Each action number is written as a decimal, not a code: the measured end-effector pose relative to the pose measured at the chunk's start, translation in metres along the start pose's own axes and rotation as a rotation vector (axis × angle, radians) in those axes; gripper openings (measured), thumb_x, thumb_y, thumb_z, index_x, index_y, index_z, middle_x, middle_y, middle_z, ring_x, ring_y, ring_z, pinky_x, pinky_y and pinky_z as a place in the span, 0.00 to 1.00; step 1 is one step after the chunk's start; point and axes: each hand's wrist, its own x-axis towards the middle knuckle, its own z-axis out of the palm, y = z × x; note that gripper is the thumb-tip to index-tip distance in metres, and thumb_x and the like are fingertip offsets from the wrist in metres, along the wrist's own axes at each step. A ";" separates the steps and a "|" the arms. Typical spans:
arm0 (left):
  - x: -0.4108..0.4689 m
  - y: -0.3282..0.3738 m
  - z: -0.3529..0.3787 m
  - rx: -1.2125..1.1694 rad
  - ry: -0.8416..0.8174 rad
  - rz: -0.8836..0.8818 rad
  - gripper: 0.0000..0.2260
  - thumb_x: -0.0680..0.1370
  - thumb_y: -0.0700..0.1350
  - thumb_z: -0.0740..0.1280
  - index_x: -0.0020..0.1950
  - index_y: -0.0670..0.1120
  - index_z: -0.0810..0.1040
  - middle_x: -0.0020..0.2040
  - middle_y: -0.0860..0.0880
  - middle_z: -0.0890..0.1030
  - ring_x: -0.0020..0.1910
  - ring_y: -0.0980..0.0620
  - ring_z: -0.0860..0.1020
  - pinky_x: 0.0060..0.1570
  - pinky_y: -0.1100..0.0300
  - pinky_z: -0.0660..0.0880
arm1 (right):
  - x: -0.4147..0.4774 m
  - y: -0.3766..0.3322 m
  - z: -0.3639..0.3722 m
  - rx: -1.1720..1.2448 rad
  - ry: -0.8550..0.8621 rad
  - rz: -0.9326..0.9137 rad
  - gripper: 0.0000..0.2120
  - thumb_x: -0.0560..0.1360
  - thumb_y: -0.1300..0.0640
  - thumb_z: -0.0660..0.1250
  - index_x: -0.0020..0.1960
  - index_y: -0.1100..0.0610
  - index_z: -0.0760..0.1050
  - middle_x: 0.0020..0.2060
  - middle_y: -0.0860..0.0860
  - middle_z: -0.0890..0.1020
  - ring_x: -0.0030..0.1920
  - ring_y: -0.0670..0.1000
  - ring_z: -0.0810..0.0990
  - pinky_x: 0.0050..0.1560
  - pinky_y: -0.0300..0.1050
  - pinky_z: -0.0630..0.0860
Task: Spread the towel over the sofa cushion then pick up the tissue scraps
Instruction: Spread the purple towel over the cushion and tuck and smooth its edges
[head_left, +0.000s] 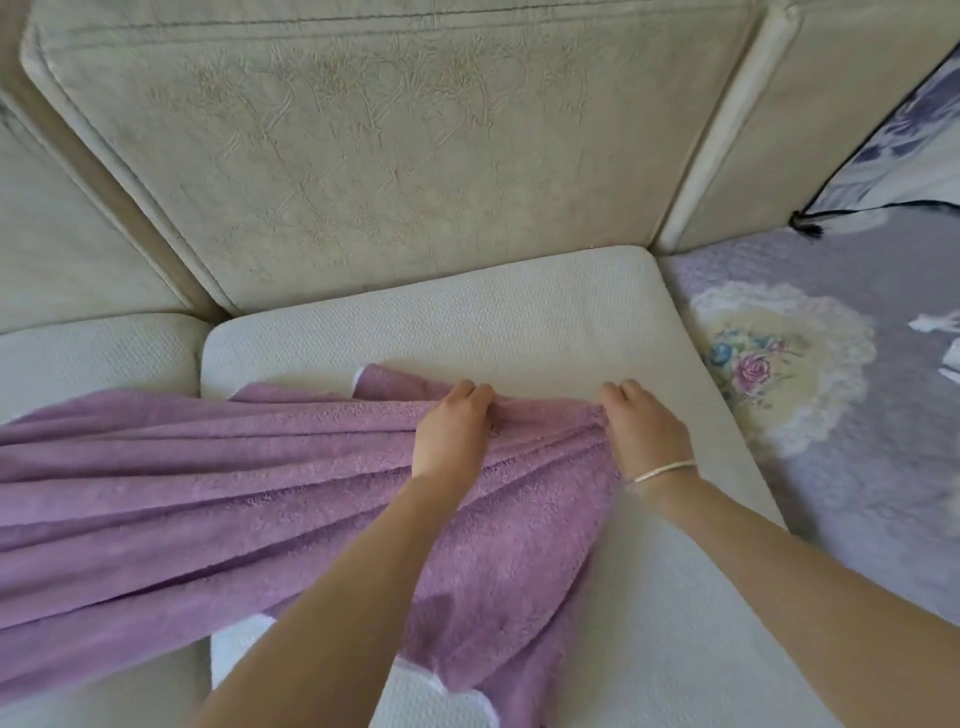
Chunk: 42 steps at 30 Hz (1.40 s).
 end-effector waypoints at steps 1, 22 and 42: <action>0.003 0.006 0.000 -0.016 0.007 0.008 0.09 0.81 0.39 0.56 0.52 0.38 0.74 0.52 0.41 0.76 0.46 0.40 0.77 0.34 0.55 0.63 | 0.005 0.006 -0.005 -0.036 0.017 0.003 0.10 0.76 0.68 0.56 0.55 0.66 0.72 0.51 0.64 0.76 0.52 0.60 0.77 0.32 0.44 0.60; 0.019 -0.091 0.035 0.161 0.000 -0.106 0.05 0.76 0.39 0.65 0.50 0.41 0.77 0.49 0.44 0.78 0.47 0.43 0.77 0.34 0.57 0.71 | 0.071 -0.094 0.048 0.086 -0.296 -0.117 0.15 0.78 0.62 0.55 0.63 0.58 0.69 0.60 0.56 0.77 0.58 0.59 0.77 0.53 0.51 0.74; 0.052 -0.123 0.025 0.104 -0.173 -0.536 0.10 0.80 0.43 0.56 0.61 0.43 0.68 0.54 0.40 0.79 0.52 0.40 0.78 0.38 0.54 0.68 | 0.125 -0.133 0.077 0.057 -0.359 -0.305 0.14 0.77 0.55 0.61 0.58 0.61 0.69 0.60 0.58 0.74 0.59 0.59 0.75 0.51 0.51 0.73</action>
